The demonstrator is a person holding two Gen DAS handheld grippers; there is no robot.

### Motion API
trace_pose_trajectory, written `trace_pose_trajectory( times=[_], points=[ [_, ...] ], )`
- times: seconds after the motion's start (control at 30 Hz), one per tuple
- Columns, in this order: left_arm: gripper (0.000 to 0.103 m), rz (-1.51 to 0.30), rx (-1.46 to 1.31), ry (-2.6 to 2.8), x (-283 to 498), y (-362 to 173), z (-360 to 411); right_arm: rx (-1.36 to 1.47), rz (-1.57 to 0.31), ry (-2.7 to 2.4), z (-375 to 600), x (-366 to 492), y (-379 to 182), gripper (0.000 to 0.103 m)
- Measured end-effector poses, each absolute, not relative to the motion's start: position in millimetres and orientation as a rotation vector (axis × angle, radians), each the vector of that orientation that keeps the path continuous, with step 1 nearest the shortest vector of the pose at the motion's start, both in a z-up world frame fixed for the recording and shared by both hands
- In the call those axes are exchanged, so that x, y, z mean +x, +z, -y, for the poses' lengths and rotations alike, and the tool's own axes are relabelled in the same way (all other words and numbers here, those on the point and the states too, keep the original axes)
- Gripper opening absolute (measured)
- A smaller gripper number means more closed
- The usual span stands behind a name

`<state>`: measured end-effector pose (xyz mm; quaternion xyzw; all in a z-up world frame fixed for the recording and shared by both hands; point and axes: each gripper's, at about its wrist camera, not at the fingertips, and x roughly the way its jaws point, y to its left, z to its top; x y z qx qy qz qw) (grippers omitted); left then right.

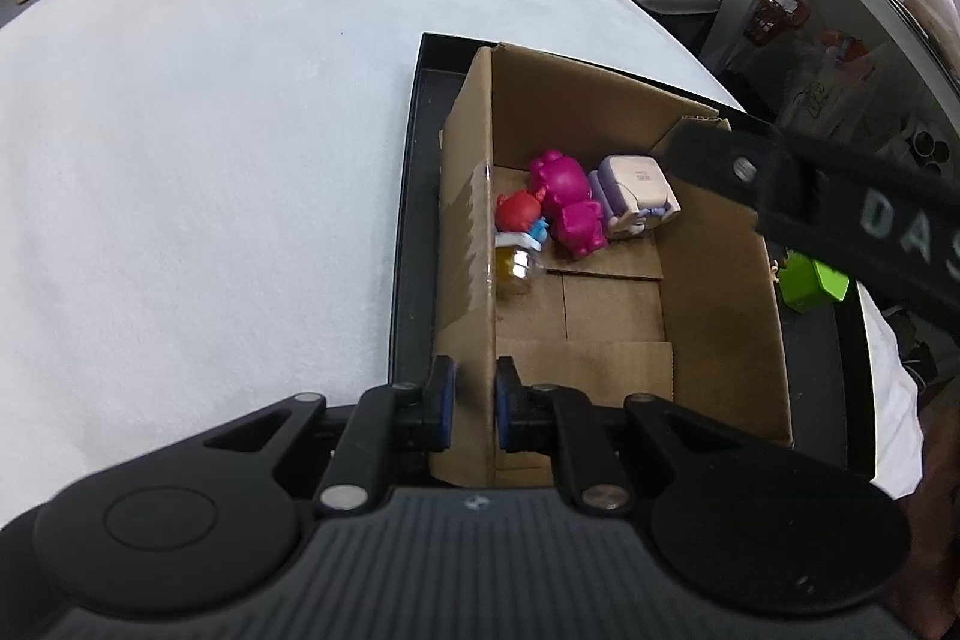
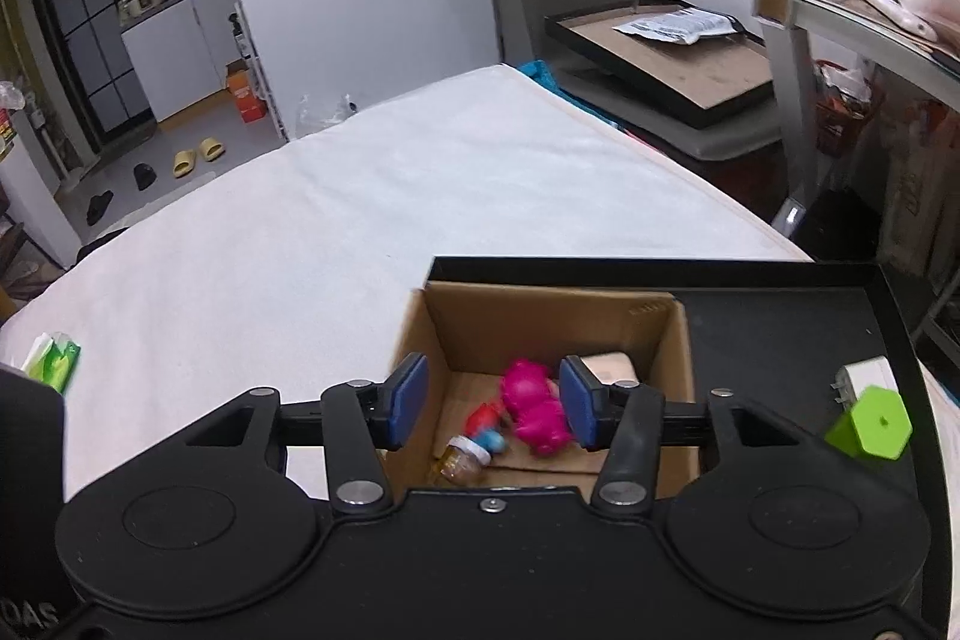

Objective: Organize rigid objects

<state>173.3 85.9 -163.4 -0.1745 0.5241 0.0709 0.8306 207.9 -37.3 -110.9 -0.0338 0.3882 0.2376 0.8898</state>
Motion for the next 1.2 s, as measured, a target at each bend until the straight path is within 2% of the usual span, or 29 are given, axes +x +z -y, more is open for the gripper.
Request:
trace_pose_trajectory(
  times=[0.33, 0.4, 0.7, 0.97, 1.1, 1.17, 1.2],
  points=[
    [0.015, -1.078, -0.268, 0.189, 168.1, -153.6, -72.5, -0.026, -0.794, 0.393, 82.2, 201.9, -116.0, 0.066],
    [0.015, -1.073, -0.253, 0.194, 167.7, -151.6, -70.4, -0.02, -0.792, 0.368, 91.5, 201.1, -118.7, 0.073],
    [0.016, -1.084, -0.28, 0.227, 167.6, -148.2, -72.3, 0.021, -0.775, 0.305, 127.7, 202.2, -126.7, 0.077],
    [0.026, -1.07, -0.192, 0.284, 169.8, -142.6, -57.5, 0.059, -0.772, 0.274, 158.4, 210.9, -132.1, 0.079],
    [0.03, -1.054, -0.134, 0.306, 170.8, -141.4, -49.3, 0.042, -0.759, 0.246, 172.0, 216.6, -136.7, 0.084],
    [0.041, -1.037, -0.105, 0.306, 171.3, -139.7, -45.1, 0.045, -0.761, 0.241, 179.6, 221.2, -140.7, 0.084],
    [0.044, -1.034, -0.097, 0.308, 172.0, -139.0, -43.6, 0.048, -0.765, 0.241, 183.4, 222.8, -142.8, 0.085]
  ],
)
